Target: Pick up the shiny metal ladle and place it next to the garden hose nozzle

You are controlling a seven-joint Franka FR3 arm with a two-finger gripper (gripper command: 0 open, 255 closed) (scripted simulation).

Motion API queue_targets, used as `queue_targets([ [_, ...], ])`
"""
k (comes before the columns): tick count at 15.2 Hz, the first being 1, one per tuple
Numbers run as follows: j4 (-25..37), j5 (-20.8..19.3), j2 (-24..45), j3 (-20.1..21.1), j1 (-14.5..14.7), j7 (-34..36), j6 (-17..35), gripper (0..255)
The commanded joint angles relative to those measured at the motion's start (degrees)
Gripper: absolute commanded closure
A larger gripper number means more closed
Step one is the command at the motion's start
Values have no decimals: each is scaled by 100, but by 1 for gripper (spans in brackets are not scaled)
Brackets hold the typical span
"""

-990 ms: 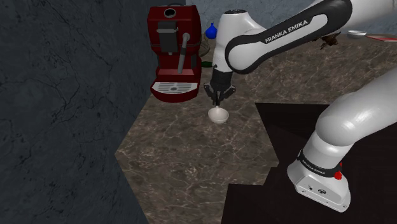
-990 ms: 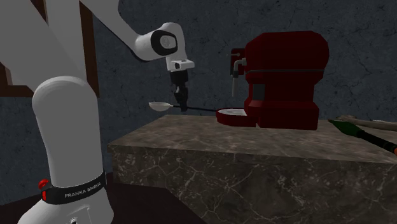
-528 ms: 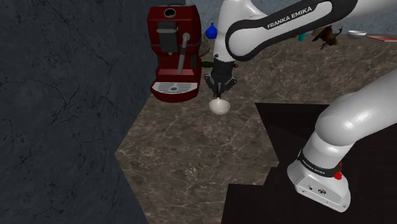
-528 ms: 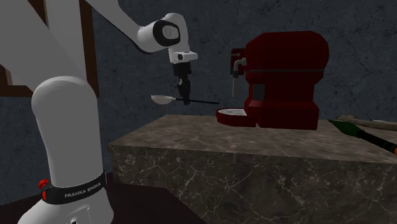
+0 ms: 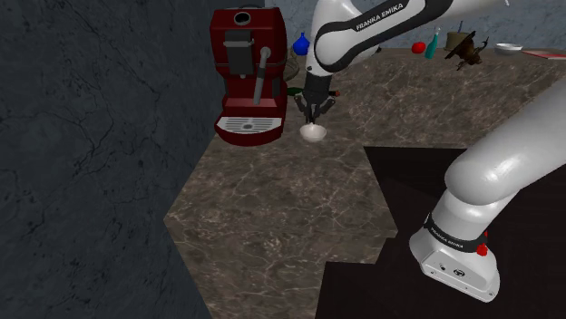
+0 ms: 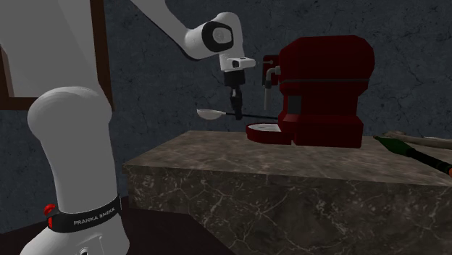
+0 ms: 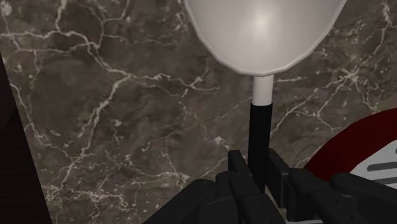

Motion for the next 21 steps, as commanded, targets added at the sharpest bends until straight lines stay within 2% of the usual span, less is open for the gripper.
queue_targets([
  [1, 284, -110, 307, -128, -135, -187, 11, 255],
  [12, 2149, -483, 2035, -677, -677, -1056, -172, 255],
  [21, 4381, -609, 3690, -964, -990, -1659, -768, 255],
])
